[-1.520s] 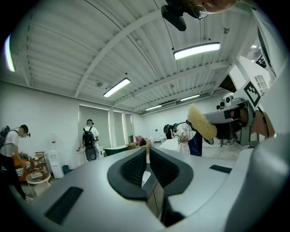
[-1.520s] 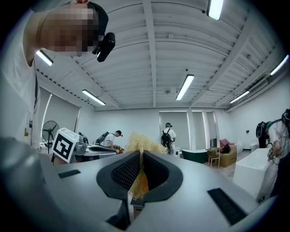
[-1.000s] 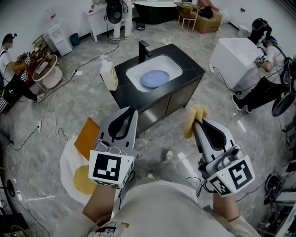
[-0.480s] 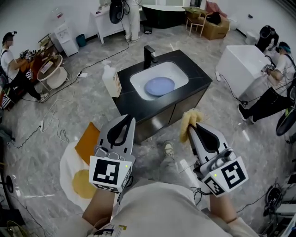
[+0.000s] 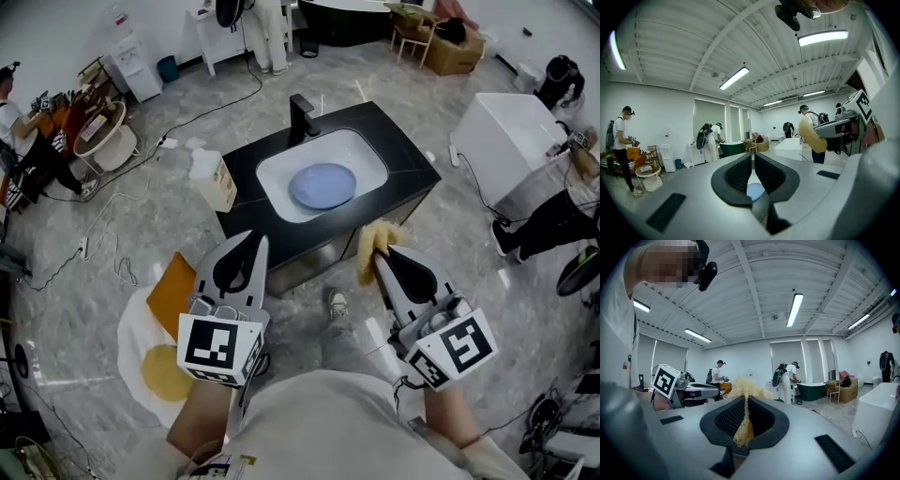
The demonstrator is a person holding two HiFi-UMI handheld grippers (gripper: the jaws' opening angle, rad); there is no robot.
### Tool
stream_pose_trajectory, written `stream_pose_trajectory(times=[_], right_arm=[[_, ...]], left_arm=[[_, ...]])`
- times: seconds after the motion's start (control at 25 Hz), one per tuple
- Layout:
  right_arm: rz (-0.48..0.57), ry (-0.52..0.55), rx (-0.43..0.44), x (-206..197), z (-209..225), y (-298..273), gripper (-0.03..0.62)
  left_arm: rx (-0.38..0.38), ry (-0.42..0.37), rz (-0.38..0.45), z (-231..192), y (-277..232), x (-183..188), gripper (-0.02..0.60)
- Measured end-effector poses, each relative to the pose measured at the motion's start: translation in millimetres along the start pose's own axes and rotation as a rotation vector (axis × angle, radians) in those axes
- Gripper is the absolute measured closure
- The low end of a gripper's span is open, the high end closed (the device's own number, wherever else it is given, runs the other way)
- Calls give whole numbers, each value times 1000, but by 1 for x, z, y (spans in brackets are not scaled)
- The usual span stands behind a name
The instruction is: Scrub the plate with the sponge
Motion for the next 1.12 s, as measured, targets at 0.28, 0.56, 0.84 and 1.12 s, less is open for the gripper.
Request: stream_pose_trajectory(times=[0.28,0.56,0.84,1.12], right_arm=[[-102,0,99,-13,75,-94,549],[-211,14,224,-30,135,-178,549],[-312,36,281,-72,167,-245,549],[-403,70,305,-104,166,-298,549]], left_arm=[[60,76,-88,-40,-94,-13,545],[137,204,-212,-66,-171,-33,545],[156,306,-321,-84,-211,-73,543],[151,430,-388,-105,-227,-116,452]])
Point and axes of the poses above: the fingertips, and each gripper's own axes: y backward along the fingers, z to its right, x out of its top, the point moved 9 cm from there along y, backward along the fingers, and after that the axes turned 15 degrees about -x, right-handed, at the moved point
